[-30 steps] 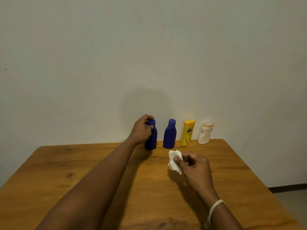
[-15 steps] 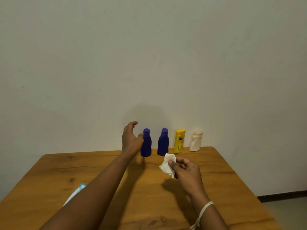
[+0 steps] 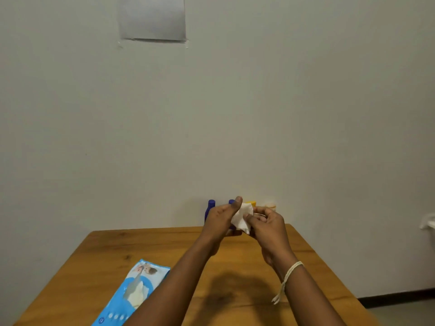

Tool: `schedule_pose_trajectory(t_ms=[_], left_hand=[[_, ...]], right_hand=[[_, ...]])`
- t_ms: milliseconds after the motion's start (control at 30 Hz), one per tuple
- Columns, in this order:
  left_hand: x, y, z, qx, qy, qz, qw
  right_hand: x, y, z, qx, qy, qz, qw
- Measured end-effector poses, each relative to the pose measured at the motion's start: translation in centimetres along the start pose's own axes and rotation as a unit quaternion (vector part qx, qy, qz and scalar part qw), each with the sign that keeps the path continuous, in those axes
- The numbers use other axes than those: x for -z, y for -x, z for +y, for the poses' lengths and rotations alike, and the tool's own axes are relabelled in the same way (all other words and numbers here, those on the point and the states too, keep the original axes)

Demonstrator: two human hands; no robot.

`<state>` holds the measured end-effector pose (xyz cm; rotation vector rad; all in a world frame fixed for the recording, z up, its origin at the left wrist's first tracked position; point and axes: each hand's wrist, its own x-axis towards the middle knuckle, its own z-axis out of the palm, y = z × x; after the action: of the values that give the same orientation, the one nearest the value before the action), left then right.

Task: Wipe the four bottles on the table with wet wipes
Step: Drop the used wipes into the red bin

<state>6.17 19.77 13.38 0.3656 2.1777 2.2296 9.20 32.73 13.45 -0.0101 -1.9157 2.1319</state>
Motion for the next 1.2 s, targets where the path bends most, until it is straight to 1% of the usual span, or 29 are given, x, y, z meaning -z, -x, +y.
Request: schedule_pose_trajectory(t_ms=[100,267,433,533,633,700,833,933,1067,1200], left_hand=[[1.1,0.6,0.6,-0.013,0.010,0.000,1.000],[3.3,-0.6,-0.3,0.005,0.019,0.030,0.999],[5.8,-5.3,-1.5,0.049,0.016,0.046,0.998],[6.4,-9.1,-0.5,0.076,0.034,0.052,0.995],[5.4,-11.7,0.9,0.108,0.027,0.054,0.992],[3.8,-12.6,1.4,0.143,0.018,0.047,0.988],[-0.8,-12.6,1.3,0.215,0.044,0.000,0.976],[-5.5,-12.3,0.4,0.280,0.060,-0.026,0.958],[-13.2,-12.7,-1.9,0.364,0.083,-0.053,0.926],[-20.7,-13.9,-5.2,0.394,0.050,-0.044,0.917]], right_hand=[[-0.8,0.3,-0.9,0.011,0.008,-0.017,1.000],[-2.7,-1.5,0.4,0.006,0.053,-0.035,0.998],[-3.9,-6.9,1.7,-0.036,0.074,-0.036,0.996],[-4.5,-10.9,0.4,-0.061,0.091,-0.030,0.993],[-4.1,-13.3,-1.1,-0.090,0.108,-0.025,0.990],[-2.8,-14.1,-1.7,-0.125,0.107,-0.013,0.986],[1.5,-14.0,-1.6,-0.193,0.105,0.020,0.975],[6.5,-13.1,-0.7,-0.252,0.094,0.067,0.961],[14.4,-13.0,0.3,-0.288,0.129,0.099,0.944],[21.8,-14.2,2.1,-0.322,0.142,0.122,0.928]])
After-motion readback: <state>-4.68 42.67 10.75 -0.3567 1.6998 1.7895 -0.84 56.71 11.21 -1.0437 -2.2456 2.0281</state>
